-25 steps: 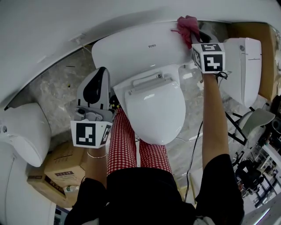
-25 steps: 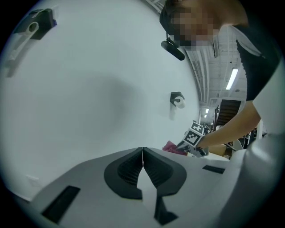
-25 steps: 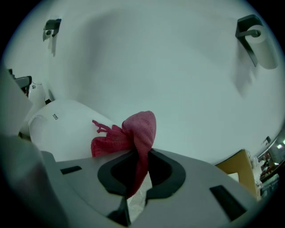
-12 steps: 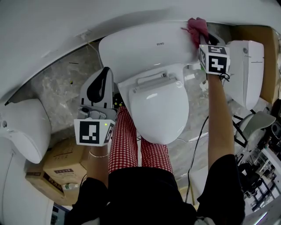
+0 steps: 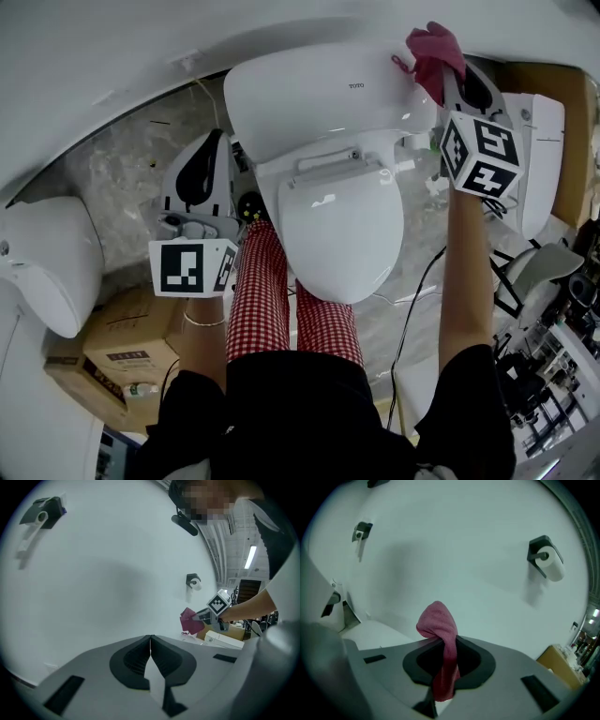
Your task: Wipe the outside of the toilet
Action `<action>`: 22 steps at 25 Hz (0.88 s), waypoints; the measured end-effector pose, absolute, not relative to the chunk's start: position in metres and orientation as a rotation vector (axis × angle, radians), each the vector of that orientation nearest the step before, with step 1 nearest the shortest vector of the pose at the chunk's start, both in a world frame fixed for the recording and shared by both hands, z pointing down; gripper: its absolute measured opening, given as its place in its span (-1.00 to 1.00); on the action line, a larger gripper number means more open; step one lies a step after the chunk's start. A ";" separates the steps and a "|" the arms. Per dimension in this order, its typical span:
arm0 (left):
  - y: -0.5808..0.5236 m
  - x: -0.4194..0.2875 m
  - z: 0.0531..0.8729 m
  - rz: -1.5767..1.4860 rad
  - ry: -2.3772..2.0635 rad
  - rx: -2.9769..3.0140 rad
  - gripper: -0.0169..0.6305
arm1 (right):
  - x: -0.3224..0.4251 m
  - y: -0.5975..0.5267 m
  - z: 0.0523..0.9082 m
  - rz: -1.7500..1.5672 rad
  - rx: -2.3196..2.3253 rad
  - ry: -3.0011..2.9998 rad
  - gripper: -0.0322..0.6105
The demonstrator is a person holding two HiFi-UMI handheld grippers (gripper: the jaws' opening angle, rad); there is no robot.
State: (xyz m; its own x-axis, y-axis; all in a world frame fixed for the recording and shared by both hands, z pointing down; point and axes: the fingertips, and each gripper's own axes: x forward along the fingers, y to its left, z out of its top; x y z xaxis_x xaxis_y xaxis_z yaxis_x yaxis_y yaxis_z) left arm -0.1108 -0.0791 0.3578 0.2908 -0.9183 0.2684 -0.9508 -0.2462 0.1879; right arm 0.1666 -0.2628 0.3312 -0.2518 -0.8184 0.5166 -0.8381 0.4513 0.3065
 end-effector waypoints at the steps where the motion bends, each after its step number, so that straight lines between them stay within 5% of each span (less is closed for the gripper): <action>1: -0.078 -0.111 0.357 0.146 -1.700 2.252 -0.91 | 0.155 -0.260 0.321 0.027 1.375 -2.121 -0.71; 9: -0.069 -0.116 0.357 0.131 -1.705 2.239 -0.91 | 0.057 -0.219 0.287 0.075 1.234 -2.400 -0.71; 22: -0.063 -0.144 0.361 0.160 -1.758 2.220 -0.91 | -0.092 -0.117 0.353 0.384 0.813 -2.548 -0.71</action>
State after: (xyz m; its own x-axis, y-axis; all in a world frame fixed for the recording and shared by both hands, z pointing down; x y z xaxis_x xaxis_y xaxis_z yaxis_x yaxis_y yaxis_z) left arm -0.1440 -0.0627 0.3606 0.2434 -0.9310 0.2722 -0.9648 -0.2034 0.1669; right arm -0.0919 -0.1168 0.3526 -0.7323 -0.4799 0.4832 -0.6011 0.7890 -0.1274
